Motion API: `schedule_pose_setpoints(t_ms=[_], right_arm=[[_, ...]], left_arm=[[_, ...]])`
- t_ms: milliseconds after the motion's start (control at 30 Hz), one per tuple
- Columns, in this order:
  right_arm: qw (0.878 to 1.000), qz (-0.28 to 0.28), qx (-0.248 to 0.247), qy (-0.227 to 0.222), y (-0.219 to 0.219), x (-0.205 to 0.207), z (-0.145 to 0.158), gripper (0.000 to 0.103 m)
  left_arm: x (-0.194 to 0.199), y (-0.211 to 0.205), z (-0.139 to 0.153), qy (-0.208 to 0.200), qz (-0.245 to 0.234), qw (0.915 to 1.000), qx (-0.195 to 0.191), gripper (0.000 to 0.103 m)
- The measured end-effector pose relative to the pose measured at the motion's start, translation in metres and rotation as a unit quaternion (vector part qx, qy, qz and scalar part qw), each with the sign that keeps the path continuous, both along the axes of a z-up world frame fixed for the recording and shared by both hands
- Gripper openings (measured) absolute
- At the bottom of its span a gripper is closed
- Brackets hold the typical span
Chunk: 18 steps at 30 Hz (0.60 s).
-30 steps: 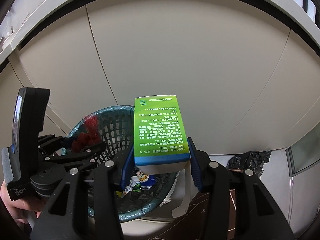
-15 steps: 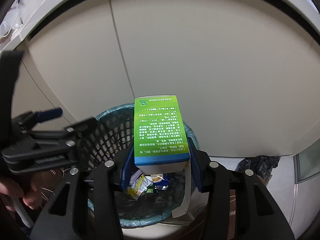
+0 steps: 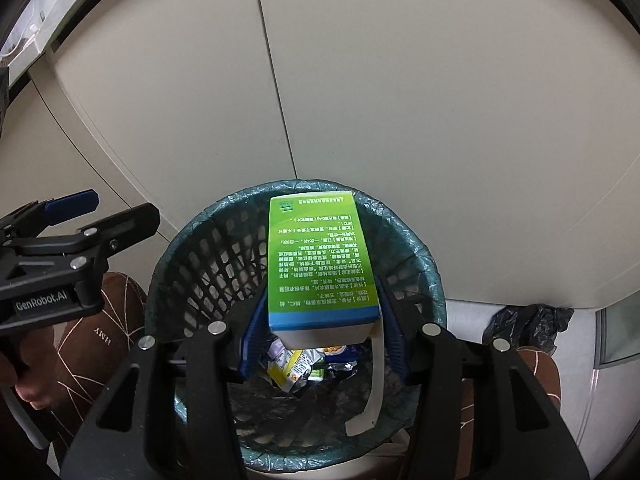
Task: Collect trash
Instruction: 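Open both tools to drop the net bag and green box into the wastebasket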
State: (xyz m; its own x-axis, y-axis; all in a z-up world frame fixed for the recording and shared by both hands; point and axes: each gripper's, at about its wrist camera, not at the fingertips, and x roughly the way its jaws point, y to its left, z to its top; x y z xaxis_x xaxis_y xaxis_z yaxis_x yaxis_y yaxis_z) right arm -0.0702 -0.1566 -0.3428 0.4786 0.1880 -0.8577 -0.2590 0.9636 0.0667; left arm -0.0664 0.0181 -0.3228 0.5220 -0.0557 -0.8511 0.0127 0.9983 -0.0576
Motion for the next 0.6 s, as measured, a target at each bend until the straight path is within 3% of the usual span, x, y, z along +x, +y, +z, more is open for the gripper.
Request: schedule_pose_setpoints(t_ms=[367,600], right_arm=[[1.0,-0.01,0.005,-0.023,-0.001,-0.003,0.019,0.078],[0.998,-0.021,0.009,-0.06,-0.011,-0.005,0.054,0.088]], left_arm=[[-0.001,0.0,0.009,-0.006,-0.004,1.0,-0.001,0.097],[-0.003,-0.003,0.038,-0.034,-0.002,0.9994,0.002,0.097]])
